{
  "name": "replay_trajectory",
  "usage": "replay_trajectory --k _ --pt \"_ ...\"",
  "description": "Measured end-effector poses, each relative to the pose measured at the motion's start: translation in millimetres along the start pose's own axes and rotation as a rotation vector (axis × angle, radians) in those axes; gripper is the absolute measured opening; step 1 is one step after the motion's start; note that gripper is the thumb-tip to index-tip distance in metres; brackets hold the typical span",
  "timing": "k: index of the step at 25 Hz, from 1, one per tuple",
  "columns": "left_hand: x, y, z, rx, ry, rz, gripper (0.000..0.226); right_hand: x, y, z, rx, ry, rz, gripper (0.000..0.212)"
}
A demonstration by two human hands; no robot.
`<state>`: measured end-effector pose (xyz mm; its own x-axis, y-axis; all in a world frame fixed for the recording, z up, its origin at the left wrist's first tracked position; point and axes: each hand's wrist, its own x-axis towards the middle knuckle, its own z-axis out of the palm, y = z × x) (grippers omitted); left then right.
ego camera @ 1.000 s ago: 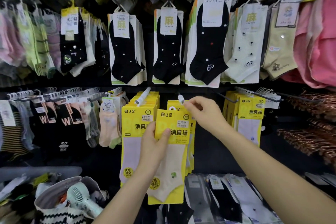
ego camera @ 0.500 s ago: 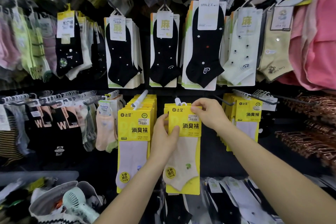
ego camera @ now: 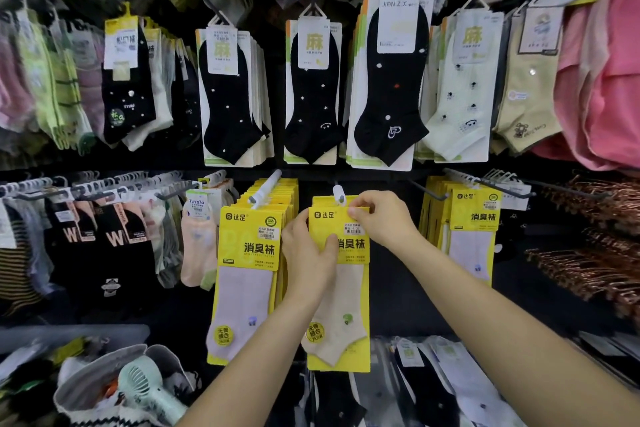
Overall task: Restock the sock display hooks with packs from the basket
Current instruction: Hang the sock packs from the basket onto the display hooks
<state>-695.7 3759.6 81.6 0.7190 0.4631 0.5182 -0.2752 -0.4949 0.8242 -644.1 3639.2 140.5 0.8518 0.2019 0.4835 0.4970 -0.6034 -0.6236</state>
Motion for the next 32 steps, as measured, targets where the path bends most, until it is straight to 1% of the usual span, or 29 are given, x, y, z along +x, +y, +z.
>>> replay_trajectory --k 2,3,4,5,7,9,11,13,16,20,25,27,29,31,32 --pt "0.0 1.6 1.9 -0.008 -0.021 -0.023 0.064 -4.4 6.2 2.8 0.021 0.06 0.01 0.015" --pt "1.6 3.0 2.7 -0.045 -0.051 -0.043 0.068 -8.0 11.0 5.0 0.045 0.094 0.021 0.025" --pt "4.9 3.9 3.3 -0.087 -0.087 -0.067 0.071 -11.8 15.8 7.4 0.083 0.108 0.043 0.039" --pt "9.6 4.3 3.6 -0.127 -0.123 -0.094 0.074 -14.5 20.0 10.3 0.136 0.089 0.075 0.055" --pt "20.7 2.9 4.2 -0.191 -0.187 -0.149 0.074 -17.3 26.1 17.0 0.273 -0.036 0.138 0.08" --pt "28.6 -1.3 6.8 -0.271 -0.246 -0.184 0.069 -15.8 29.8 22.7 0.43 -0.163 0.177 0.09" --pt "34.4 -8.8 10.9 -0.359 -0.288 -0.205 0.059 -11.9 32.0 27.8 0.584 -0.233 0.178 0.092" --pt "39.6 -14.8 14.8 -0.41 -0.294 -0.228 0.056 -7.3 33.6 35.0 0.643 -0.228 0.16 0.088" --pt "45.5 -20.1 16.7 -0.413 -0.304 -0.246 0.059 -3.4 35.7 41.9 0.638 -0.193 0.153 0.085" --pt "27.9 -27.4 12.3 -0.392 -0.287 -0.189 0.05 -14.1 43.3 40.7 0.598 -0.207 0.152 0.085" --pt "-39.3 -50.1 5.0 -0.302 -0.244 -0.176 0.063 -63.5 73.1 35.9 0.545 -0.271 0.2 0.086" --pt "-73.5 -60.7 2.8 -0.248 -0.227 -0.191 0.069 -94.6 89.8 34.8 0.539 -0.298 0.232 0.082" --pt "-110.7 -76.1 2.4 -0.183 -0.201 -0.189 0.071 -133.6 110.7 38.2 0.505 -0.342 0.271 0.077" --pt "-149.3 -96.3 4.4 -0.161 -0.227 -0.235 0.07 -174.9 135.8 44.8 0.451 -0.404 0.32 0.073" --pt "-170.0 -108.0 7.4 -0.152 -0.267 -0.272 0.069 -195.7 150.0 49.3 0.43 -0.435 0.352 0.072"
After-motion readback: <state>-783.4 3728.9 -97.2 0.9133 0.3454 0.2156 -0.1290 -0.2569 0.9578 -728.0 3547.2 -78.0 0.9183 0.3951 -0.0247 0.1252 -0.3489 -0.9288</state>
